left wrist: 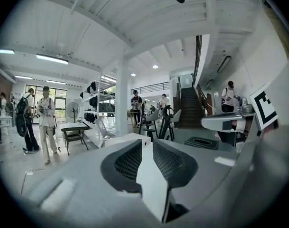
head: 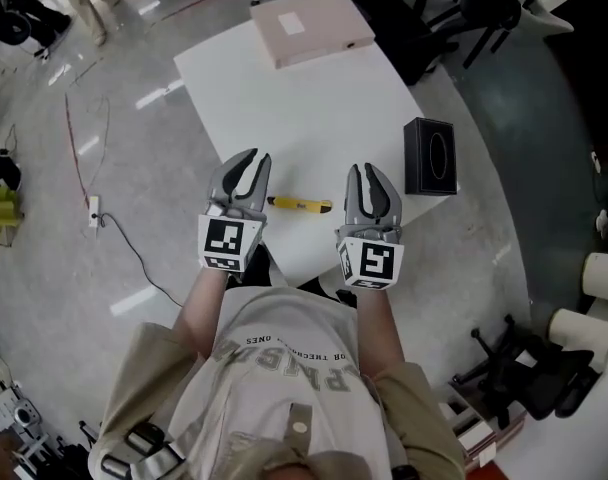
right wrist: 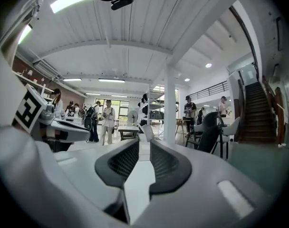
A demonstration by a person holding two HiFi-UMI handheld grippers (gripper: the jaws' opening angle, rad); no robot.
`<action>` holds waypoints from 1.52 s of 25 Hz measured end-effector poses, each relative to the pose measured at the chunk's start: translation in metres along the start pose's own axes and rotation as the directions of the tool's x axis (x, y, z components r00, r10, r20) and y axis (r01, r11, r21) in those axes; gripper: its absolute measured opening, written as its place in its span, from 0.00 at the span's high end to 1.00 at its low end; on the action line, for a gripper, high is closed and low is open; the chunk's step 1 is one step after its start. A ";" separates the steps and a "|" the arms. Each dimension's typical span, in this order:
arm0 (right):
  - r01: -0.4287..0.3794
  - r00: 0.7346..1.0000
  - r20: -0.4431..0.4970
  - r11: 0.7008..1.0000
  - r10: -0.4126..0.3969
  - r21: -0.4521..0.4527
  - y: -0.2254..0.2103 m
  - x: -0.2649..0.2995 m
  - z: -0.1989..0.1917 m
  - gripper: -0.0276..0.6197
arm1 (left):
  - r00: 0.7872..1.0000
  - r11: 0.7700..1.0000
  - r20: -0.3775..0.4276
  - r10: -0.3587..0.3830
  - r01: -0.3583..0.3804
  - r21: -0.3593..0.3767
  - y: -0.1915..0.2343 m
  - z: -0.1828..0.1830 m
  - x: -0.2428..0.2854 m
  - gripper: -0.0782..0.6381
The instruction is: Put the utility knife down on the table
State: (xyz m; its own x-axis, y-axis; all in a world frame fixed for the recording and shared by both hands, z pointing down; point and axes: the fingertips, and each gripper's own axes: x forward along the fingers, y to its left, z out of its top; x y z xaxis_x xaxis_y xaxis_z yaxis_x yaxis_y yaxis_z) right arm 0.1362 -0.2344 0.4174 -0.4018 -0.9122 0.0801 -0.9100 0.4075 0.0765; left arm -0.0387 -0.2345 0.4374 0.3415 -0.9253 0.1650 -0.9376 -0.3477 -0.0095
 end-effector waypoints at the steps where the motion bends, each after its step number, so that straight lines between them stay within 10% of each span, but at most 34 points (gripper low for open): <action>1: 0.016 1.000 0.007 1.000 -0.017 0.009 -0.003 -0.002 0.004 0.85 | 1.000 1.000 0.014 0.020 -0.020 -0.001 0.002 0.005 -0.003 0.78; 14: 0.077 0.997 0.025 0.995 -0.075 -0.058 -0.014 -0.012 0.034 0.95 | 0.987 0.991 0.088 0.131 -0.129 -0.029 0.015 0.035 -0.020 0.88; 38: 0.049 0.996 0.076 0.993 -0.041 -0.104 0.000 -0.010 0.046 0.96 | 0.984 0.995 0.157 0.089 -0.096 0.038 0.002 0.056 -0.019 0.88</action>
State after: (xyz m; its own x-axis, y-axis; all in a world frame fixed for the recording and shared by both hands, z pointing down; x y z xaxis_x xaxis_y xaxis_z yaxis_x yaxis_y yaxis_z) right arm 0.1359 -0.2274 0.3704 -0.3708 -0.9287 0.0010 -0.9130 0.3647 0.1831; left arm -0.0432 -0.2265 0.3792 0.2627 -0.9649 0.0070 -0.9629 -0.2626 -0.0624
